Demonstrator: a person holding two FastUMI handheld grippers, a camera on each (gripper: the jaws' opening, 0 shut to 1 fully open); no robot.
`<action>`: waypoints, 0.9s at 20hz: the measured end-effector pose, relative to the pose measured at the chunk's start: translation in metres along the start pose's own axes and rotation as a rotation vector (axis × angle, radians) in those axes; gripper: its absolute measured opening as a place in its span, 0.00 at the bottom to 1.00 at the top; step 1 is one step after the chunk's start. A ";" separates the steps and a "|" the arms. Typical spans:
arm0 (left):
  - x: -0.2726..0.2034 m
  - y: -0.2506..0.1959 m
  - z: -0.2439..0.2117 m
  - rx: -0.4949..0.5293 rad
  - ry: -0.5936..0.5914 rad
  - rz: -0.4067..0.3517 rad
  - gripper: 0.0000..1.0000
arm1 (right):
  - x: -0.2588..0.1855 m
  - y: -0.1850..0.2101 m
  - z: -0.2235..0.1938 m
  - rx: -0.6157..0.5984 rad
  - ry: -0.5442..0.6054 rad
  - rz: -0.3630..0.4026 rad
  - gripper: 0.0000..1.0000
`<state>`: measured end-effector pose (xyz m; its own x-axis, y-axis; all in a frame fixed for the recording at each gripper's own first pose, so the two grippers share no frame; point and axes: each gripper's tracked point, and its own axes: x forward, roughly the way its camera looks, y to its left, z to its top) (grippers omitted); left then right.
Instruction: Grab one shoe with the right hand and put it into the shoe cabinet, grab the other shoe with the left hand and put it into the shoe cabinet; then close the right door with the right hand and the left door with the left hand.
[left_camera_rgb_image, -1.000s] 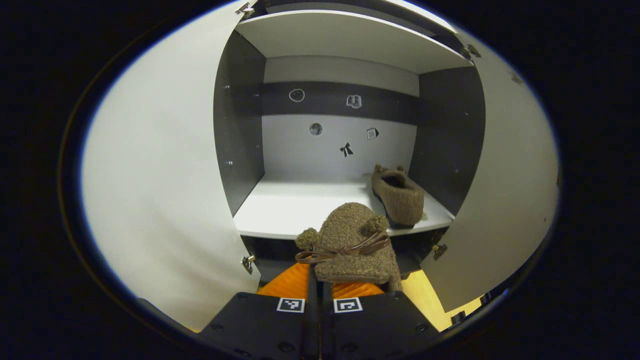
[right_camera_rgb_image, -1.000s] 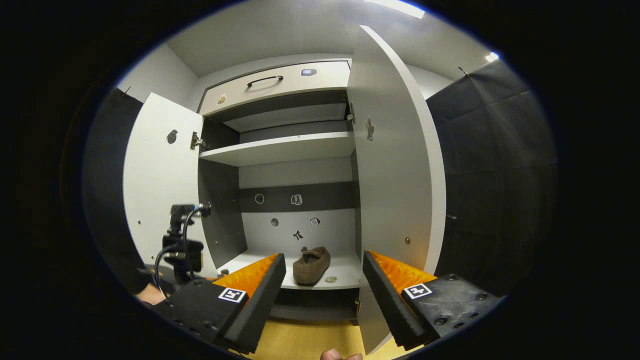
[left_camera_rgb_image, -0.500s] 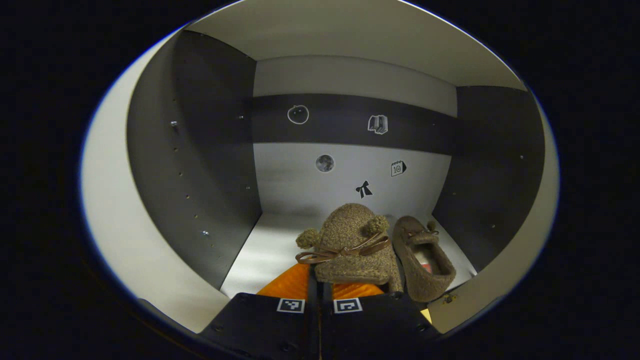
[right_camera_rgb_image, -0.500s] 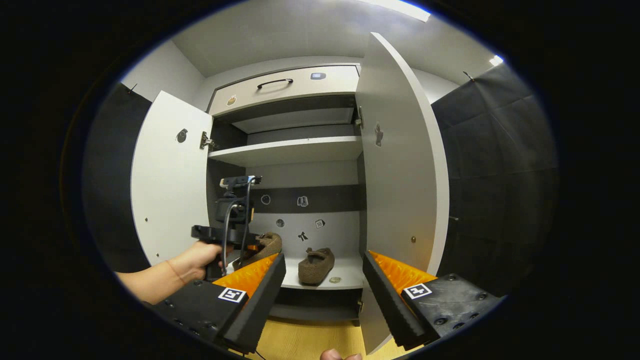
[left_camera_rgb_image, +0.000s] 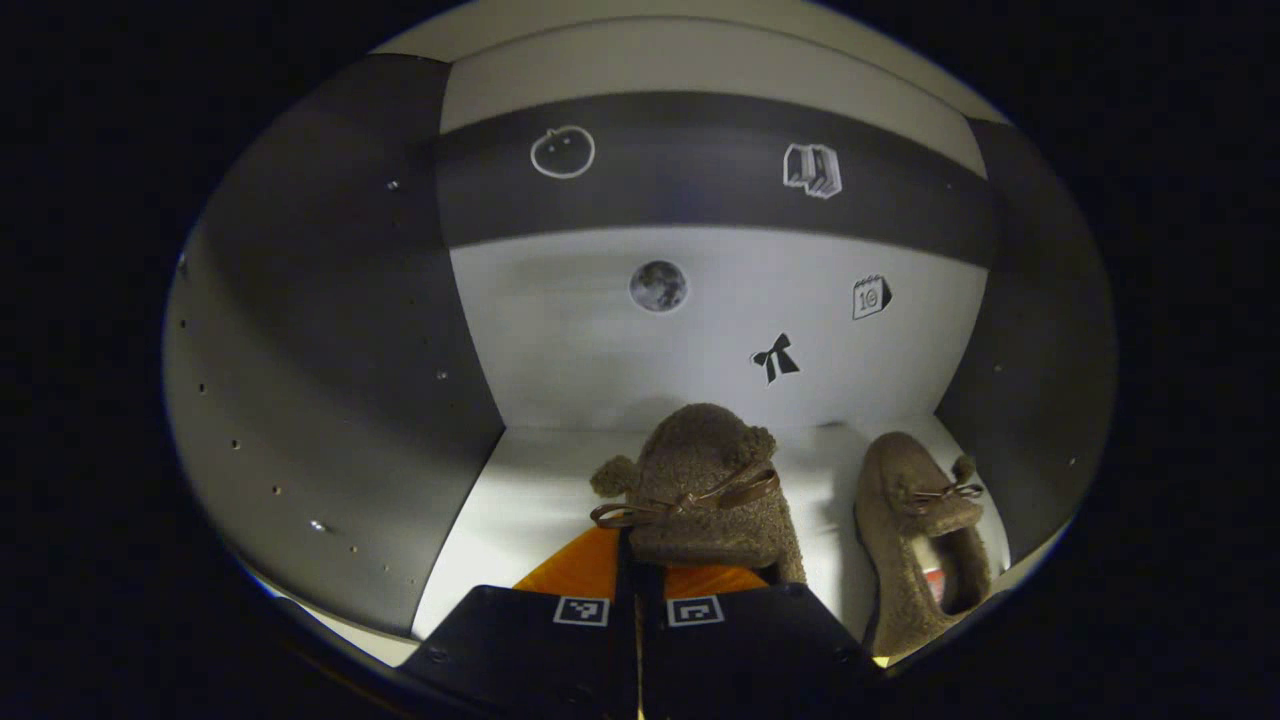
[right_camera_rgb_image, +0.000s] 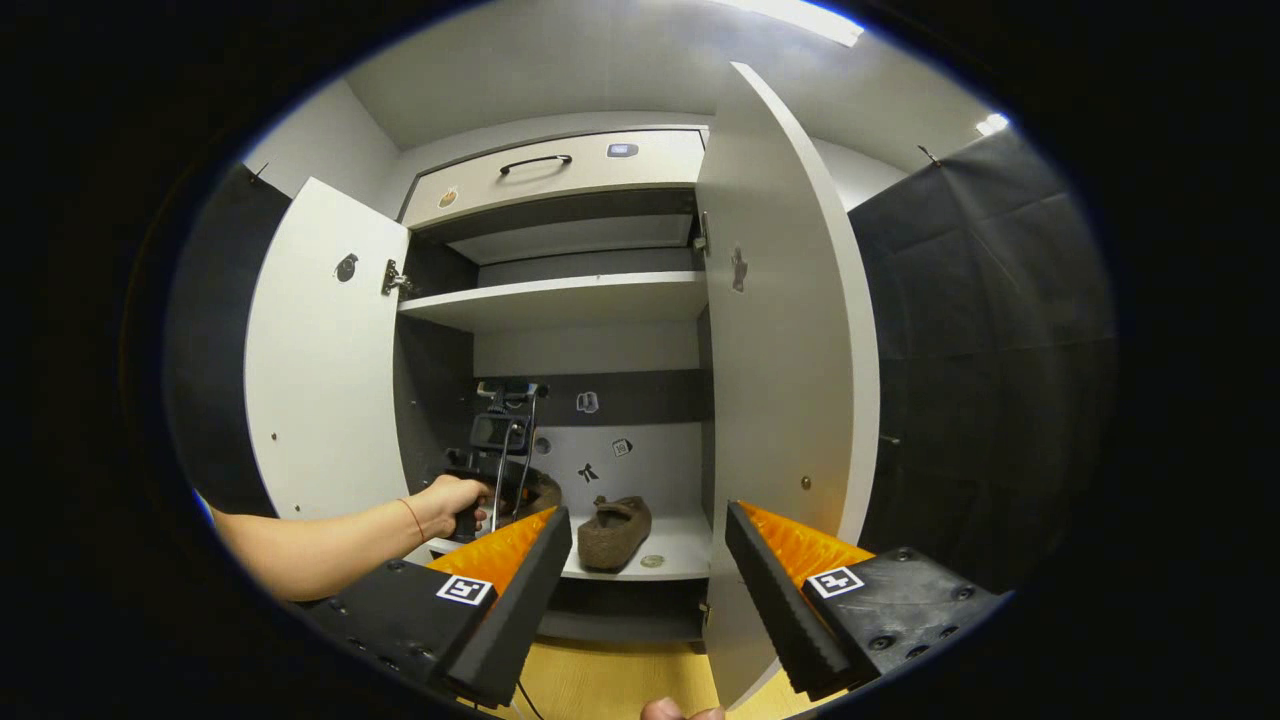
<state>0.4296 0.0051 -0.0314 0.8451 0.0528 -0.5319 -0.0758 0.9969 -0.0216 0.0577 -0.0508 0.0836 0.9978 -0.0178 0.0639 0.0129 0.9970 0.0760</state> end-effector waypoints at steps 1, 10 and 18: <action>0.007 0.000 -0.003 -0.001 0.011 0.002 0.06 | 0.001 -0.003 0.000 0.001 0.000 -0.006 0.98; 0.019 0.005 -0.008 0.002 0.020 0.024 0.15 | 0.002 -0.013 -0.002 0.022 0.015 -0.031 0.98; -0.041 -0.015 0.013 0.052 -0.121 -0.086 0.64 | -0.008 -0.016 0.000 0.040 0.017 -0.026 0.98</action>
<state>0.4033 -0.0108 0.0015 0.9051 -0.0292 -0.4241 0.0244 0.9996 -0.0167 0.0493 -0.0661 0.0820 0.9981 -0.0424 0.0443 0.0370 0.9924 0.1175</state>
